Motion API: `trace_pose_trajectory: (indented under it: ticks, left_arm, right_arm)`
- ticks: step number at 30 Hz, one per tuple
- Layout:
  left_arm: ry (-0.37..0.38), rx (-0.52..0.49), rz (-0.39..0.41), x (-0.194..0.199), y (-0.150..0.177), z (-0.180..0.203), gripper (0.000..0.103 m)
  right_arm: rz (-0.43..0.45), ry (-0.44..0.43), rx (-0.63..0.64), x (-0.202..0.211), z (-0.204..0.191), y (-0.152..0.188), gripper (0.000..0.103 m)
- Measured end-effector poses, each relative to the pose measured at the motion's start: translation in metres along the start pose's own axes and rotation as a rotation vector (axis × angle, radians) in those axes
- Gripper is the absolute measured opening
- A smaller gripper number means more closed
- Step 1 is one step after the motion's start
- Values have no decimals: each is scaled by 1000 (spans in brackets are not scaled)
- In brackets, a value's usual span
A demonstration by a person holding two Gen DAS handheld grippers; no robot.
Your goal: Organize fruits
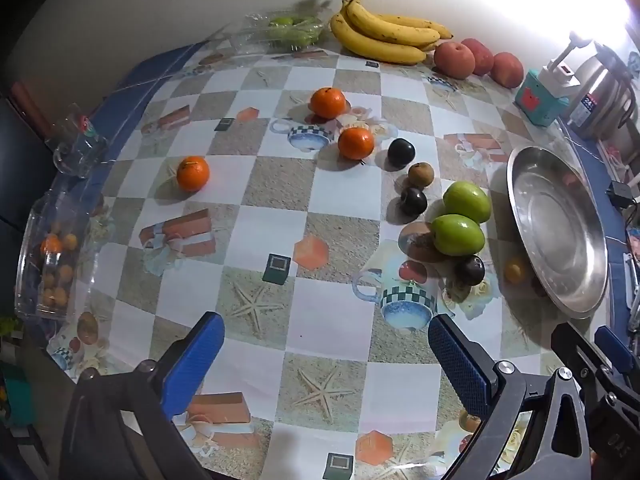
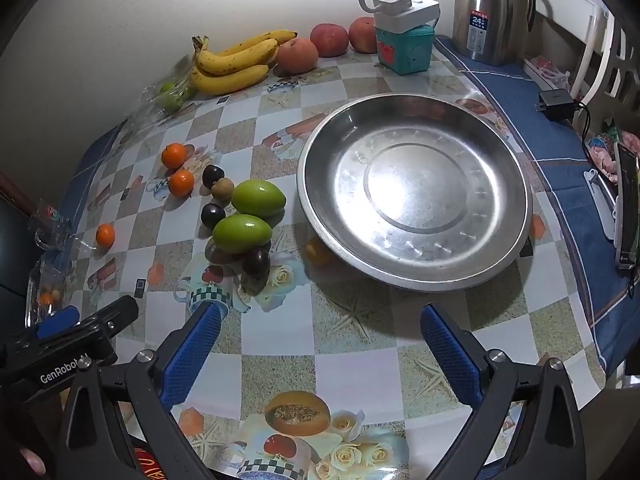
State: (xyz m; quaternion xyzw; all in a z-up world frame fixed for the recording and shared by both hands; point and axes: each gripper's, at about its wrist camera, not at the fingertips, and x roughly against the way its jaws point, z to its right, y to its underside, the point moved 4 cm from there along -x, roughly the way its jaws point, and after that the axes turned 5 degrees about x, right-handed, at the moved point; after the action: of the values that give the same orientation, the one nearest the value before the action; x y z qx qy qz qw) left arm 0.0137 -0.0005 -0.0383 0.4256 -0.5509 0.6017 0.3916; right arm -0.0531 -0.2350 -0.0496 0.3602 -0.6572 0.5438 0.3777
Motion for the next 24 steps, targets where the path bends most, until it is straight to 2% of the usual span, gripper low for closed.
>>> trace_pose_trajectory:
  ticks: [13,19,24]
  left_arm:
    - [12,8,58,8,-3,0,103]
    - [-19,-28,7,7,0,6,103]
    - [-42,-54,12,7,1,10,103]
  right_arm:
    - [22,-22,-8,7,1,-2,100]
    - [21,-23,-26,7,6,-1,100]
    - [21,-21,-22,7,6,-1,100]
